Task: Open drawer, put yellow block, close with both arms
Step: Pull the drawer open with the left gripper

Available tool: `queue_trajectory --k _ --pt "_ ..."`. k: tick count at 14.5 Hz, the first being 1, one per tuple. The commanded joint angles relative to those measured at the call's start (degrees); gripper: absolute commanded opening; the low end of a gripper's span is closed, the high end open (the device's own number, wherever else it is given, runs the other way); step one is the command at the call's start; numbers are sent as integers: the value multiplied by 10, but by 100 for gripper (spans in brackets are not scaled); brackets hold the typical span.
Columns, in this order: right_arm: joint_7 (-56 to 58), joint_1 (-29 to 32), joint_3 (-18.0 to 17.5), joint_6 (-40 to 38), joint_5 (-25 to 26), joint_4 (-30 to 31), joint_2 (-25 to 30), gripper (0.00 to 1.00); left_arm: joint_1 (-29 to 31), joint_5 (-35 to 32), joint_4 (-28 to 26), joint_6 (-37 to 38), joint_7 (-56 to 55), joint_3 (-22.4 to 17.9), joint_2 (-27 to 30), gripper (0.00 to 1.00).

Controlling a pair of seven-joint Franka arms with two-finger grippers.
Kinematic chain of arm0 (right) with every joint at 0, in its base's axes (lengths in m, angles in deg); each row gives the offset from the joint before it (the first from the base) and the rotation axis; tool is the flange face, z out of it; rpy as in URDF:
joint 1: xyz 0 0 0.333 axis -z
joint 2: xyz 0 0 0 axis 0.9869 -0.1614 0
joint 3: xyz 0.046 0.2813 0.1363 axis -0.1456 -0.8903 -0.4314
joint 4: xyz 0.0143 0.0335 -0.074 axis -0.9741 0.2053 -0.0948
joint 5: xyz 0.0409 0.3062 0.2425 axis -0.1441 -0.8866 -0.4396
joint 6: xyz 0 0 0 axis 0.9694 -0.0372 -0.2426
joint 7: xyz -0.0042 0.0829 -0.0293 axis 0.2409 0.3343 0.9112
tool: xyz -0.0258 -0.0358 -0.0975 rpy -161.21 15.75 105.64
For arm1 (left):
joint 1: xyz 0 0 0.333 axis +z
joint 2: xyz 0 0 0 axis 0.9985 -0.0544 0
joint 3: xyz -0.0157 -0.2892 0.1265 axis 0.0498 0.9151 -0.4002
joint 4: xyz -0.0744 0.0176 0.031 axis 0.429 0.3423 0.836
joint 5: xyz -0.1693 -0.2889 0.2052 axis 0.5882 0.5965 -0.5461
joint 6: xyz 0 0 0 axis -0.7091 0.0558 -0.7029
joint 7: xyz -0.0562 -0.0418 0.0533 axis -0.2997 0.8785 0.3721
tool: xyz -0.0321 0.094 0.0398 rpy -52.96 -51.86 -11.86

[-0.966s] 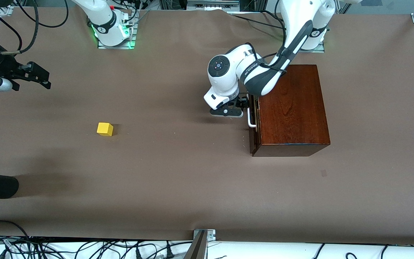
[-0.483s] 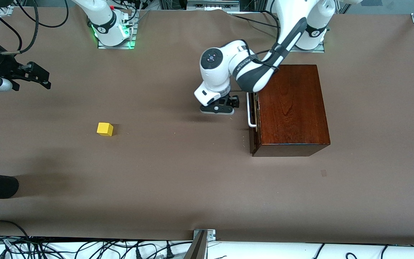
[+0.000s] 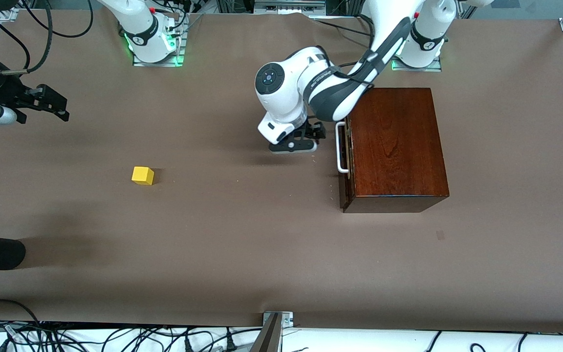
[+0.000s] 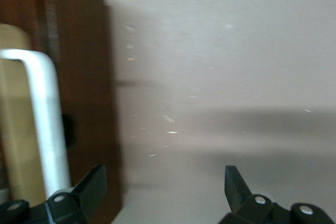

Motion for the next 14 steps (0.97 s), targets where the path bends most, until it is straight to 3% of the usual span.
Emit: queue_trajectory --k 1,9,14 --pt "-1 3 3 -2 -2 -5 -1 100 7 -25 25 55 12 -10 -5 100" --pt "-1 3 3 -3 -3 -5 -1 100 37 -64 -19 43 9 -4 -12 100" --pt "-1 3 7 -4 -3 -4 -1 100 30 -63 -64 -16 -16 -4 -18 100"
